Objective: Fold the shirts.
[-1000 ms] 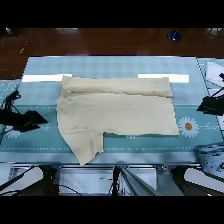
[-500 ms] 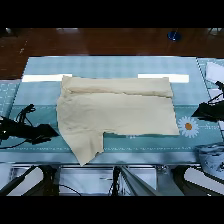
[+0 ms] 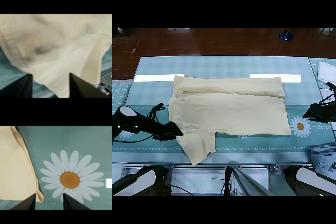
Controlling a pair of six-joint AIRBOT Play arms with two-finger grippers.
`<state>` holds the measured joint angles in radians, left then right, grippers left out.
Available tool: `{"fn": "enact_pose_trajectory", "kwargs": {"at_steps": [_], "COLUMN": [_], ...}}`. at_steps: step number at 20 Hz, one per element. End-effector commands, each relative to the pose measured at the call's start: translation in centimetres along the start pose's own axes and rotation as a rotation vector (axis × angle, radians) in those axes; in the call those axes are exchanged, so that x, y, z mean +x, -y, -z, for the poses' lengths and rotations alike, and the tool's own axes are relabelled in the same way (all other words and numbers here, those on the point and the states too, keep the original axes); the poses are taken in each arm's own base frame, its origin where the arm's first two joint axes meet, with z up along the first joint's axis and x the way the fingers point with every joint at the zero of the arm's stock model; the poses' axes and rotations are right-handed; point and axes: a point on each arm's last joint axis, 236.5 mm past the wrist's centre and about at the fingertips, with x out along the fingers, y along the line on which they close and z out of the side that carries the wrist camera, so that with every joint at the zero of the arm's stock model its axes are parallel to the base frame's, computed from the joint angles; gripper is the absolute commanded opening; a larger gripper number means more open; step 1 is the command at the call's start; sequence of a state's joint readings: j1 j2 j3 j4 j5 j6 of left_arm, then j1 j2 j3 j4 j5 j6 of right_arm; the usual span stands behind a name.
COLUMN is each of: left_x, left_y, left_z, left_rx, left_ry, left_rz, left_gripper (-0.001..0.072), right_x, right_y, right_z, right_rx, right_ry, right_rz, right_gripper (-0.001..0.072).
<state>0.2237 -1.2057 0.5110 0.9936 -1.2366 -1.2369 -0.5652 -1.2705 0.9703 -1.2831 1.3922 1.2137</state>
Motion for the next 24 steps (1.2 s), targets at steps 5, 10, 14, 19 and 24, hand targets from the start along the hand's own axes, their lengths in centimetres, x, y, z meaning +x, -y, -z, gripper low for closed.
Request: {"fn": "enact_pose_trajectory", "kwargs": {"at_steps": [5, 10, 14, 19, 24], "left_x": [1.7, 1.4, 1.3, 1.3, 1.3], "left_y": [-0.4, 0.1, 0.1, 0.1, 0.1], "left_z": [-1.1, -0.3, -0.3, -0.4, -0.4], "left_rx": [-0.016, 0.067, 0.099, 0.123, 0.132], "left_ry": [0.01, -0.018, -0.013, -0.013, -0.013], "left_rz": [-0.032, -0.019, -0.019, -0.02, -0.019], "left_gripper": [0.0028, 0.0028, 0.0028, 0.0028, 0.0028], "right_x": [-2.0, -1.3, 2.9, 6.7, 8.1], "right_y": [-0.1, -0.8, -0.9, 0.0, -1.4], "right_z": [-0.2, 1.8, 6.8, 7.5, 4.9], "right_rx": [-0.018, 0.045, 0.142, 0.177, 0.274], "right_ry": [0.069, 0.034, -0.08, -0.035, 0.072], "right_rz": [0.037, -0.072, -0.192, -0.165, -0.25], "right_gripper": [0.0433, 0.0518, 0.0554, 0.0551, 0.0537]}}
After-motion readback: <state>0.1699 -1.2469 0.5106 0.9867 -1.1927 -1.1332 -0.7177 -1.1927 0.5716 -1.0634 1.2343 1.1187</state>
